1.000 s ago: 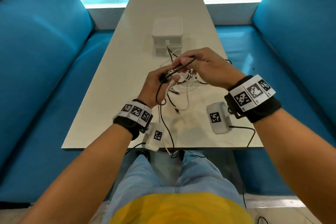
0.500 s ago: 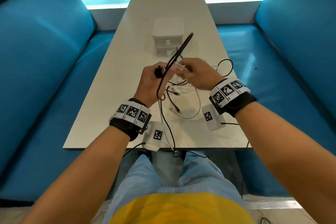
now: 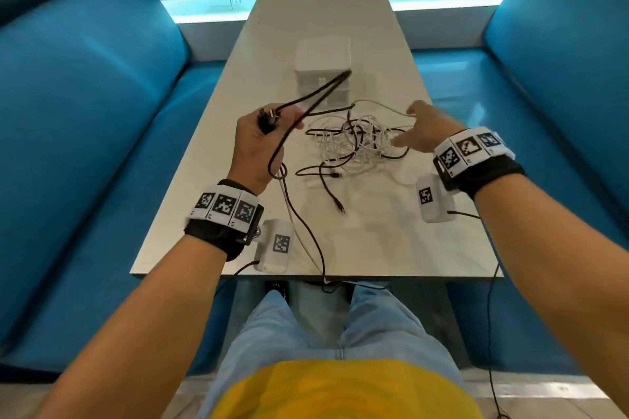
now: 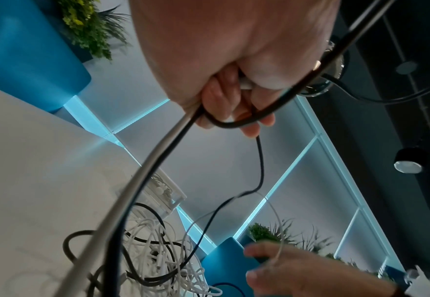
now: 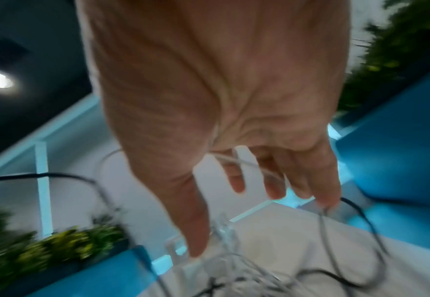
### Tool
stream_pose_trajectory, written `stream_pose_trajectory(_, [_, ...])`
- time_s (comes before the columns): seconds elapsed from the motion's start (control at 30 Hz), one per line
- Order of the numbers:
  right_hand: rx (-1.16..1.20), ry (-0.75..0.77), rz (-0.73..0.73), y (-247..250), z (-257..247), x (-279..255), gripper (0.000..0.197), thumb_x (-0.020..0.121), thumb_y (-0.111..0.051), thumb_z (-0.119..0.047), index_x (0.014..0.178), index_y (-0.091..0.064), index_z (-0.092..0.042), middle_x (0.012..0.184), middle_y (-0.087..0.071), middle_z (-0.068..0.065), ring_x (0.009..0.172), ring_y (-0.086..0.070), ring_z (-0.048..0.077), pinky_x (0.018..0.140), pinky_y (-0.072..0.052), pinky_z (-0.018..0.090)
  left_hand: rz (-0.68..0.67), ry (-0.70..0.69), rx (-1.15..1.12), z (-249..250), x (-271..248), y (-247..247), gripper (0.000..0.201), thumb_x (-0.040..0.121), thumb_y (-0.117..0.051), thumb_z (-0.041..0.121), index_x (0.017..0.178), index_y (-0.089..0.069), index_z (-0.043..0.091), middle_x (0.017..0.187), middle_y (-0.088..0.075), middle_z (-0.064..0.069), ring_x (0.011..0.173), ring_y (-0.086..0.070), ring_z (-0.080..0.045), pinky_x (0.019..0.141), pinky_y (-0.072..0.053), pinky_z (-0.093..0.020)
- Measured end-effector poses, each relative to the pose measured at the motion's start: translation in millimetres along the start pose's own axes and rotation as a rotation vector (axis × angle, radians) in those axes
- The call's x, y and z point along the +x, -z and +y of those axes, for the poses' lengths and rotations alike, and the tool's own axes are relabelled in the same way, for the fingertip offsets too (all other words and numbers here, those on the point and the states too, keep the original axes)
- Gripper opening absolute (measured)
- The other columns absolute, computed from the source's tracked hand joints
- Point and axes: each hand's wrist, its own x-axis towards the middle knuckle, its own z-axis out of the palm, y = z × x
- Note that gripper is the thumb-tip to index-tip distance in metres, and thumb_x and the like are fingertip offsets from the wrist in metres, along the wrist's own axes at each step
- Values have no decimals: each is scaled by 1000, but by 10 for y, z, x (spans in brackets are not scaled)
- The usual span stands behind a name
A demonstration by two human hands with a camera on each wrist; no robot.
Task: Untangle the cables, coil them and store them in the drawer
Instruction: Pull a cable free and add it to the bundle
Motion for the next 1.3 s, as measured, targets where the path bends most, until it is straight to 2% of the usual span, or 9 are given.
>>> stream_pose_trajectory(0.1, [16,340,135,-18,-213,-245,77,79,-73,-30,144,-31,-30,145,-27,9,131,-38,33,108,-35,44,-39,7,37,27,12,-58,19,95,-56,11,80,-66,16,76,-64,-6,45,-48,5,50,-34,-4])
stream_pose_trajectory(0.27, [-31,654,346,-92,-496,-435,27,92,-57,-32,116,-66,-24,120,-52,6,116,-44,28,91,-28,34,-126,-42,33,133,-14,-83,15,95,-54,5,85,-64,12,81,-62,-14,43,-49,6,49,-36,-2])
stream_pose_trajectory(0.4, [117,689,389,-121,-486,-384,20,92,-60,-24,101,-74,-13,100,-62,12,100,-53,33,85,-41,45,-158,-97,78,144,-39,-102,33,88,-58,-8,114,-57,12,81,-62,-6,54,-47,4,56,-38,-4])
stream_pose_trajectory(0.53, [392,722,351,-61,-492,-419,14,86,-66,-15,96,-76,-14,92,-71,3,88,-63,17,85,-49,32,-176,-155,143,100,66,-310,35,82,-64,-11,115,-62,2,72,-56,5,57,-47,6,62,-38,-6])
stream_pose_trajectory(0.8, [502,731,352,25,-420,-515,18,84,-64,-7,91,-77,-17,83,-72,-10,81,-65,0,76,-46,9,-148,-160,146,-141,197,-627,18,71,-76,41,88,-75,35,85,-73,12,88,-70,-25,82,-57,-48])
stream_pose_trajectory(1.07, [796,823,522,285,-382,-647,19,83,-65,0,92,-71,-16,82,-68,-18,79,-64,-6,75,-47,10,-134,-2,416,-566,168,-370,15,78,-78,17,92,-75,11,90,-71,-1,87,-67,-14,82,-50,-15])
stream_pose_trajectory(1.13, [719,767,399,299,-345,-661,24,85,-62,1,93,-71,-20,86,-68,-18,82,-64,-6,78,-49,13,-137,-40,480,-568,217,-360,13,80,-76,15,92,-74,10,91,-69,-1,85,-63,-12,77,-46,-8])
stream_pose_trajectory(1.23, [204,544,126,425,-223,-687,50,82,-43,10,94,-73,-28,105,-67,-8,97,-59,-2,83,-39,6,-64,-95,523,-568,283,-265,12,81,-74,11,93,-73,9,94,-71,-8,89,-66,-20,85,-51,-27])
stream_pose_trajectory(1.3, [-22,435,27,510,-136,-678,56,77,-37,9,86,-71,-34,121,-64,-1,114,-55,16,96,-41,21,-65,-170,631,-581,307,-183,14,81,-72,9,94,-74,10,92,-71,-10,89,-67,-26,83,-52,-36])
